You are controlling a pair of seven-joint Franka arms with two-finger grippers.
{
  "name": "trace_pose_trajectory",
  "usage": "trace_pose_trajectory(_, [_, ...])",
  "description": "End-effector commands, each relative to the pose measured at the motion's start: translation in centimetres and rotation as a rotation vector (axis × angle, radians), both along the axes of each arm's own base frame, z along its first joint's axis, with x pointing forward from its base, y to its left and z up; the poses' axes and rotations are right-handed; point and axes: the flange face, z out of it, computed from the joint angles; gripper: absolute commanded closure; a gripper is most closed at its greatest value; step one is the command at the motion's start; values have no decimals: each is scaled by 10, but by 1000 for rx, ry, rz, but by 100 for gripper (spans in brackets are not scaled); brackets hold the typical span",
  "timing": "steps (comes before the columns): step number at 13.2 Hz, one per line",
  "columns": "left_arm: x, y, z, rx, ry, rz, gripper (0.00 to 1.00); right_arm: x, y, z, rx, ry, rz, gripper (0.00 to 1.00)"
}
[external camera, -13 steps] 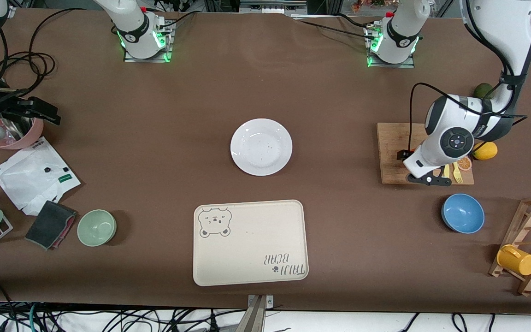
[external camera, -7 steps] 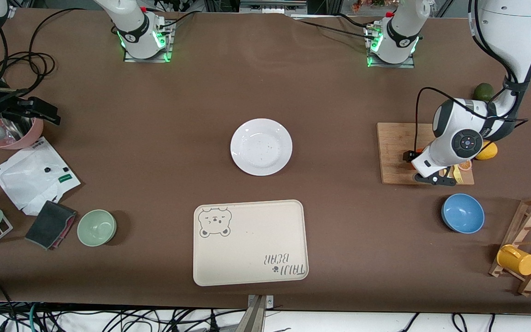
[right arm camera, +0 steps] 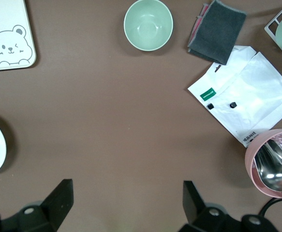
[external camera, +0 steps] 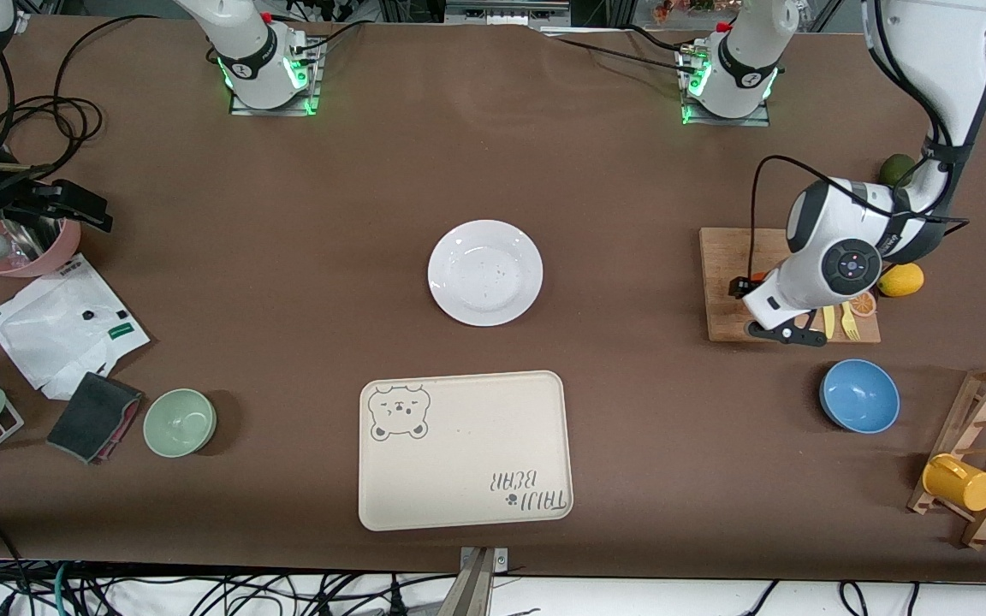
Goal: Place orange and plate with both arms
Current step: 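Carry the orange with the left gripper onto the white plate and release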
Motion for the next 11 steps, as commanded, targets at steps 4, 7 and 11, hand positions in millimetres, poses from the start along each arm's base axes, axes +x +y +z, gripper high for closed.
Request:
trace_pose_trajectory(4, [8,-176,73,-81,-12,137,80,0,1,2,-3,6,1,0])
trace_pose_trajectory(7, [7,-272,75,-123,-25,255,80,0,0,3,-2,3,-8,0])
trace_pose_trajectory(11, [-18,-384,54,-154,-18,286,80,0,0,3,-2,3,-7,0])
